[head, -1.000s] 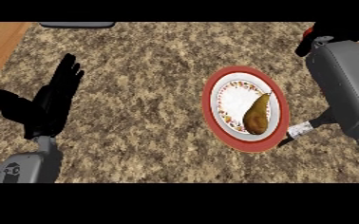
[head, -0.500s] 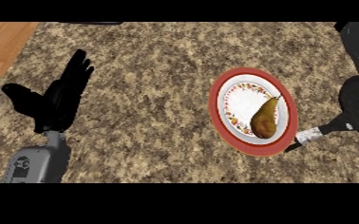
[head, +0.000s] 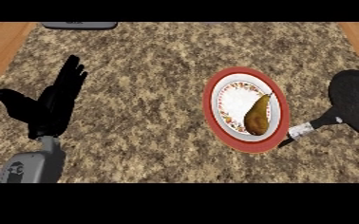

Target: Pick the tomato from the plate and place it in the pan

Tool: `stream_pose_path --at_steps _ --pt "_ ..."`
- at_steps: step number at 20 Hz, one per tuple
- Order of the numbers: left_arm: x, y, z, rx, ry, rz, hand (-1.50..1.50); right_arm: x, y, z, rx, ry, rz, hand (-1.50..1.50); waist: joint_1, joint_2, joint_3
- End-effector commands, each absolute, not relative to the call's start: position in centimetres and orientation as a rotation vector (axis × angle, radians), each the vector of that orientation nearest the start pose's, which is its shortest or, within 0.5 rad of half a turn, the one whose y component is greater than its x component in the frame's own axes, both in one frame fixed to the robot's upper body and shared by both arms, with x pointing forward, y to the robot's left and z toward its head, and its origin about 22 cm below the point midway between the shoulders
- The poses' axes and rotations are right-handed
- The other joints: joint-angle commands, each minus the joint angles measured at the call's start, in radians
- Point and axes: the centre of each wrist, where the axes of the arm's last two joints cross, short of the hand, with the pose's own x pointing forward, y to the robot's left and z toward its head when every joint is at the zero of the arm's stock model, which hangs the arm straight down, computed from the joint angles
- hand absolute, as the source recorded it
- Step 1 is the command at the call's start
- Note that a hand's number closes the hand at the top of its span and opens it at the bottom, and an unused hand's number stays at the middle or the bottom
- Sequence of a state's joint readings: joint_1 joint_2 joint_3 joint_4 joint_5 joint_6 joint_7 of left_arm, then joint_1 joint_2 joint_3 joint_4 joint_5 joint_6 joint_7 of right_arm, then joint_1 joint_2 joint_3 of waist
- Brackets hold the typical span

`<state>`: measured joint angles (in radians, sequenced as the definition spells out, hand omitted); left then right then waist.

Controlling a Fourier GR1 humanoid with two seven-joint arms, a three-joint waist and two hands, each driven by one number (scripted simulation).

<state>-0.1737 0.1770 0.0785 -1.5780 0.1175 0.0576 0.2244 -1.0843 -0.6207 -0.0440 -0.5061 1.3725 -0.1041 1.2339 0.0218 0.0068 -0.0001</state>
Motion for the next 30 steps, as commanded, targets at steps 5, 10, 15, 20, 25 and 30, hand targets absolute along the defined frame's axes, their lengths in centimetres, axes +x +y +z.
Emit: stream_pose_path --at_steps 5,10,15,20,25,30 --pt "27.7 28.2 4.7 0.117 -1.499 0.062 0.0 41.3 -39.1 15.6 -1.878 -0.207 -0.257 1.5 -0.052 -0.014 0.0" --pt "27.6 26.1 4.9 0.094 -1.518 0.061 0.0 39.0 -41.0 12.3 -1.844 -0.283 -0.269 1.5 -0.037 -0.01 0.001" --pt "27.8 27.4 7.6 0.101 -1.524 0.025 0.0 35.2 -44.9 8.2 -1.802 -0.311 -0.234 1.5 -0.024 -0.006 0.002" --pt "28.5 27.7 7.7 0.099 -1.526 0.044 0.0 34.7 -44.9 5.6 -1.68 -0.205 -0.346 1.5 -0.016 -0.002 0.002" --pt "27.5 27.3 6.8 0.075 -1.512 0.039 0.0 31.6 -45.7 1.4 -1.558 -0.182 -0.507 -1.5 -0.015 -0.004 0.003" --pt "28.4 26.8 6.4 0.084 -1.523 0.041 0.0 31.5 -43.5 -1.0 -1.563 -0.316 -0.524 -1.5 -0.016 -0.004 0.001"
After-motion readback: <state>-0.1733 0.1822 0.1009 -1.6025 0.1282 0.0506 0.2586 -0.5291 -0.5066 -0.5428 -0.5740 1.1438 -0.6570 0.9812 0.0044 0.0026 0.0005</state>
